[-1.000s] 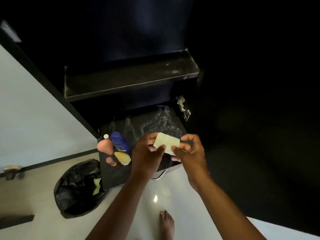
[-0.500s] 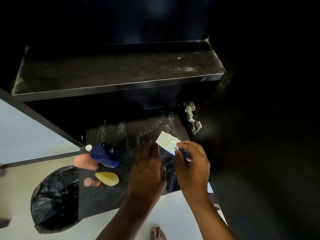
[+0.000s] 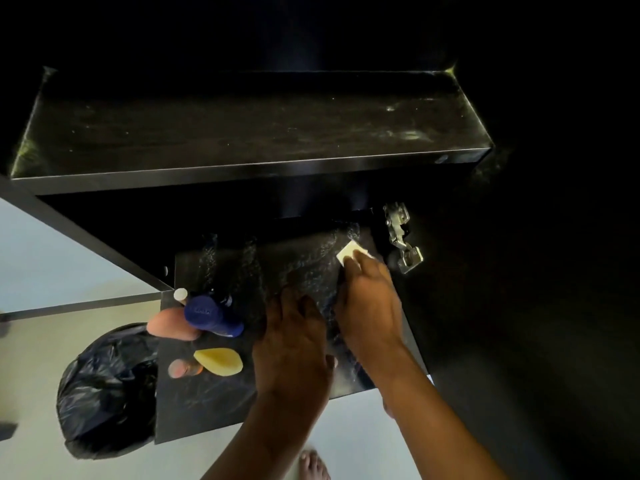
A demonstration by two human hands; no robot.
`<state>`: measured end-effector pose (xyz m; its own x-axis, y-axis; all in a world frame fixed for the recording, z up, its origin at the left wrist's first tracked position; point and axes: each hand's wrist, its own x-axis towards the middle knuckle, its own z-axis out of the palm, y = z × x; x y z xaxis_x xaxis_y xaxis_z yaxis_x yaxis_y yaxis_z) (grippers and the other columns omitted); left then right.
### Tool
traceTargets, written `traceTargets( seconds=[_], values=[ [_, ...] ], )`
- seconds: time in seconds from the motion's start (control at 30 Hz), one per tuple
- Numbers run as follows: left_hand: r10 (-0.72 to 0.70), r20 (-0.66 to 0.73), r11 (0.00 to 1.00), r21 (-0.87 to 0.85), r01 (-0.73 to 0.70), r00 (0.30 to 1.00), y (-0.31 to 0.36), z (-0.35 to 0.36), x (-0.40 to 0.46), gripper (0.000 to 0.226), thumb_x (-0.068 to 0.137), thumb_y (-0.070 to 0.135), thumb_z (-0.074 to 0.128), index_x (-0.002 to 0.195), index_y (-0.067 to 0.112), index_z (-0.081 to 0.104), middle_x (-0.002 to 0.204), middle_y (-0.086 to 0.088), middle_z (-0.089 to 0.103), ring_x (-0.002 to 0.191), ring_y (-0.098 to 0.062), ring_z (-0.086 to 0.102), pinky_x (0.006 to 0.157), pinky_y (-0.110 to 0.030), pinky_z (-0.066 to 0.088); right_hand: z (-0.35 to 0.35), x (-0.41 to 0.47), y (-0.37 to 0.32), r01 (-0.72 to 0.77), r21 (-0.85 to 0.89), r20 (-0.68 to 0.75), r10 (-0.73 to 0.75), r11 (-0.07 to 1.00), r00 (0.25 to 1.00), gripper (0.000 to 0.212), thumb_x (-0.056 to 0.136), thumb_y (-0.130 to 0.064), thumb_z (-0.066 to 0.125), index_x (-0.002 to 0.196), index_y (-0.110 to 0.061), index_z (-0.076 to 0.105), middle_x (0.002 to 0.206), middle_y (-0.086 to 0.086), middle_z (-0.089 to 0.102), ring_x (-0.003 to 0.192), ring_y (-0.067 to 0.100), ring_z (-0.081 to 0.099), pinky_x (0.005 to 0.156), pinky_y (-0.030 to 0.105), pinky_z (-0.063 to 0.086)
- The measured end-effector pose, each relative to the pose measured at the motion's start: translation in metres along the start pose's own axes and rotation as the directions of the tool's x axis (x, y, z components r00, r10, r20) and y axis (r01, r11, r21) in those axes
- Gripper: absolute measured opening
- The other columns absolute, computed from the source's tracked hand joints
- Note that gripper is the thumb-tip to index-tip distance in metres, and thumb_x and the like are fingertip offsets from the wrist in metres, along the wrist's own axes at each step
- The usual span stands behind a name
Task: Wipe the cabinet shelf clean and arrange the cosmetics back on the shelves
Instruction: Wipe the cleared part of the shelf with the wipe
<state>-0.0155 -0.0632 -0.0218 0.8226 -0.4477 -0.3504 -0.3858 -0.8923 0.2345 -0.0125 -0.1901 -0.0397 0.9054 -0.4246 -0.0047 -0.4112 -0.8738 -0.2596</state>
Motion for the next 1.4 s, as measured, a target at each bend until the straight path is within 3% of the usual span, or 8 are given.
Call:
traceTargets(
  seconds=[0.27,0.37,0.5,0.6,0.83,1.0,1.2,1.4],
  values=[
    [-0.005,-0.058,0.999,-0.034,0.003,0.998,-0.001,-0.003,0.003,0.098,0.087,0.058,0.066,0.157,0.023,0.008,0.166,-0.009,0.013,0.150,-0.028,0.020,0.116,-0.037,0.034,0.000,0.053,-0.026,0.043,0.056,0.090,-0.048,0.998,0.995,0.039,0.091,-0.012,0.062,0.130,-0.015,0.063,0.131,0.004,0.063,0.120,0.024,0.058,0.099,0.035,0.051],
    [-0.057,-0.036,0.998,-0.033,0.056,0.998,-0.002,-0.012,0.014,0.112,0.084,0.064,0.066,0.159,0.019,-0.004,0.167,-0.013,0.006,0.154,-0.032,0.013,0.122,-0.041,0.030,-0.001,0.024,-0.018,0.053,0.059,0.079,-0.058,0.997,0.995,0.030,0.093,-0.030,0.064,0.117,-0.014,0.071,0.124,0.005,0.069,0.113,0.026,0.066,0.097,0.038,0.054],
    [-0.092,0.040,0.996,-0.006,0.093,0.995,-0.002,-0.018,0.024,0.121,0.086,0.063,0.066,0.158,0.011,-0.016,0.167,-0.018,-0.009,0.156,-0.037,0.002,0.125,-0.046,0.026,-0.001,0.015,-0.011,-0.086,-0.077,0.184,0.099,0.993,0.978,0.073,0.097,-0.053,0.020,0.148,-0.009,0.048,0.155,0.015,0.047,0.146,0.030,0.042,0.123,0.046,0.029],
    [-0.095,0.097,0.995,0.016,0.094,0.991,0.000,-0.021,0.026,0.107,0.096,0.051,0.060,0.159,0.011,-0.017,0.167,-0.017,-0.020,0.157,-0.038,-0.008,0.126,-0.046,0.021,0.000,0.046,-0.015,-0.142,-0.063,0.166,0.151,0.988,0.975,0.061,0.105,-0.038,0.034,0.156,-0.005,0.031,0.164,0.020,0.029,0.152,0.034,0.028,0.124,0.048,0.025],
    [-0.084,0.080,0.995,0.059,0.079,0.993,0.001,-0.022,0.028,0.123,0.082,0.061,0.073,0.159,0.014,-0.010,0.167,-0.014,-0.011,0.156,-0.035,0.001,0.122,-0.042,0.030,0.006,0.045,-0.017,-0.055,-0.032,0.141,0.060,0.998,0.988,0.058,0.101,-0.034,0.035,0.149,-0.003,0.043,0.155,0.022,0.042,0.144,0.038,0.041,0.119,0.050,0.034],
    [-0.064,0.083,0.994,0.099,0.056,0.995,0.000,-0.022,0.029,0.121,0.080,0.065,0.071,0.159,0.012,-0.004,0.166,-0.016,-0.005,0.155,-0.037,0.006,0.120,-0.043,0.033,0.003,0.047,-0.027,-0.192,-0.157,0.192,0.221,0.969,0.956,0.064,0.103,-0.041,0.031,0.150,0.002,0.037,0.157,0.026,0.038,0.146,0.039,0.036,0.116,0.052,0.035],
    [-0.046,0.096,0.992,0.117,0.035,0.994,-0.004,-0.022,0.026,0.121,0.080,0.068,0.069,0.159,0.010,-0.004,0.165,-0.019,-0.002,0.153,-0.037,0.009,0.115,-0.045,0.038,-0.019,0.091,-0.045,-0.156,-0.352,0.262,0.257,0.923,0.930,0.047,0.103,-0.037,0.035,0.114,-0.009,0.072,0.126,0.016,0.064,0.122,0.038,0.050,0.096,0.044,0.041],
    [-0.025,0.100,0.990,0.139,0.011,0.995,-0.005,-0.020,0.025,0.123,0.083,0.067,0.068,0.159,0.006,-0.007,0.165,-0.021,-0.001,0.153,-0.039,0.010,0.111,-0.044,0.043,-0.013,0.079,-0.038,-0.242,-0.279,0.198,0.302,0.929,0.932,0.055,0.103,-0.041,0.031,0.128,-0.003,0.062,0.133,0.020,0.059,0.126,0.036,0.048,0.102,0.044,0.041]
  ],
)
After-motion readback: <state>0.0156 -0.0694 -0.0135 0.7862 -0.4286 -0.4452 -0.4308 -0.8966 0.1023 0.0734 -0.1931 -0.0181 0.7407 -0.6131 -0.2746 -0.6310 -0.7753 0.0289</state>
